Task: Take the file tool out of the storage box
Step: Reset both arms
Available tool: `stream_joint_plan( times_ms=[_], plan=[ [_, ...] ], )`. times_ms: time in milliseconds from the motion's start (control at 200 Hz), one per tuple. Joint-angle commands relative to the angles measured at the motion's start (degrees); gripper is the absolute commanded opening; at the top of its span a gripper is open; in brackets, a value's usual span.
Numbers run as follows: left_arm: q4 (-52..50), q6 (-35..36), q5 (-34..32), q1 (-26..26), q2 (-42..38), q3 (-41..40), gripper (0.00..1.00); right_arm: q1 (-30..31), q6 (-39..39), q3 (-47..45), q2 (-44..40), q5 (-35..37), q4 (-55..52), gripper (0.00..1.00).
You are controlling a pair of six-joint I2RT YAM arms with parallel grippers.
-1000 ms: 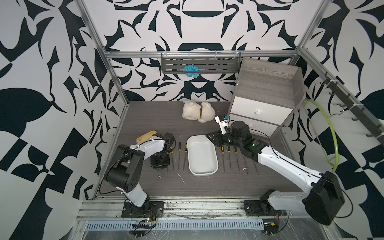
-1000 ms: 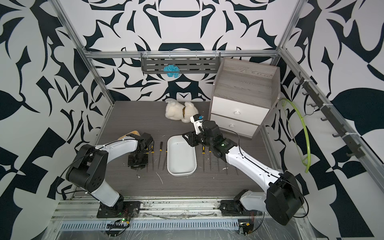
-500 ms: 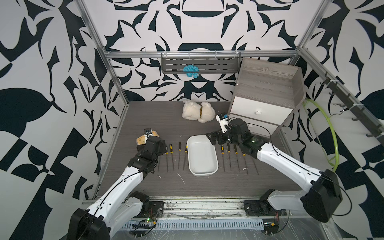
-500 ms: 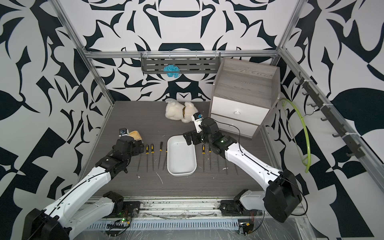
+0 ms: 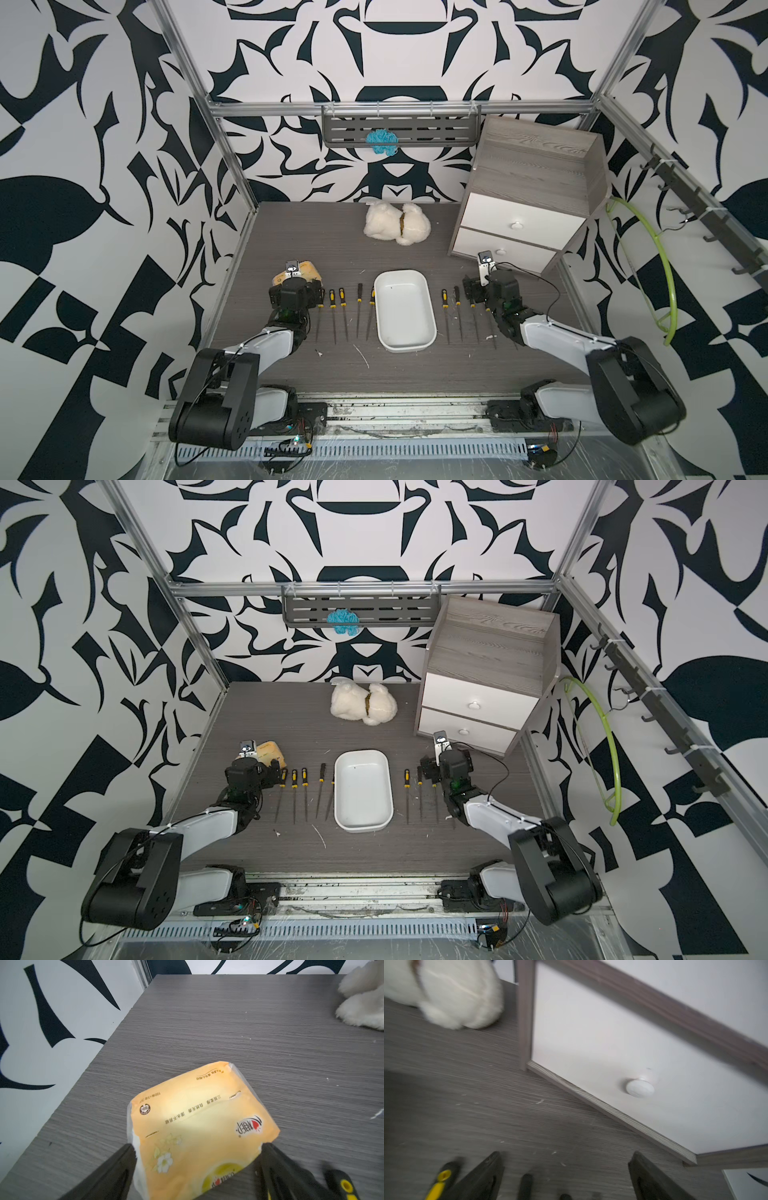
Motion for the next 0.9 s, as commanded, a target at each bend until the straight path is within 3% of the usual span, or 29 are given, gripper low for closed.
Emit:
stream_joint_plan(
  times_ms=[0, 105, 245, 335, 435, 480, 510, 565, 650, 720, 835, 855, 895],
  plan=[
    [12.5, 0.9, 5.8, 2.7, 0.1, -1.6, 0.99, -1.7, 0.0, 0.3, -0.5, -0.7, 10.8, 1.00],
    [19.1, 0.3, 12.3, 6.3, 2.0, -3.7, 0.99, -6.9, 3.9, -2.3, -2.9, -5.4, 12.9, 0.99],
    [28.7, 1.1, 13.1, 6.7, 15.2, -1.1, 0.99, -11.3, 8.0, -4.8, -4.8, -9.6, 14.9, 1.00],
    [16.9, 0.3, 15.0, 7.3, 12.4, 2.2, 0.99, -11.6, 8.7, -4.6, -7.4, -8.3, 8.5, 1.00],
    [20.8, 1.1, 15.5, 7.3, 14.3, 1.8, 0.99, -11.6, 7.6, -7.6, -7.0, -5.1, 11.6, 1.00],
    [17.5, 0.6, 15.4, 7.3, 13.3, 2.6, 0.99, -11.7, 10.4, -8.7, -4.8, -4.5, 12.2, 1.00],
    [17.3, 0.6, 15.4, 7.3, 13.3, 2.6, 0.99, -11.7, 10.8, -10.6, -2.3, -4.0, 19.3, 0.99],
    [19.1, 0.7, 15.2, 7.3, 13.8, 2.2, 0.99, -11.7, 9.2, -10.0, -4.2, -4.8, 15.4, 1.00],
    [18.1, 0.7, 15.3, 7.3, 13.4, 2.4, 0.99, -11.7, 7.5, -12.1, -2.3, -5.9, 22.8, 1.00],
    [18.4, 0.8, 15.3, 7.3, 13.5, 2.3, 0.99, -11.6, 5.4, -11.1, -0.3, -8.8, 22.8, 0.99],
    [18.4, 0.7, 15.3, 7.3, 13.4, 2.3, 0.99, -11.7, 5.8, -11.9, 11.7, -7.1, 35.9, 0.99],
    [18.3, 0.7, 15.3, 7.3, 13.3, 2.3, 0.99, -11.7, 5.5, -11.4, 13.8, -4.1, 38.8, 0.99],
    [18.4, 0.8, 15.2, 7.3, 13.4, 2.3, 0.99, -11.6, 5.6, -9.9, 12.2, -4.4, 33.2, 0.99]
  ],
)
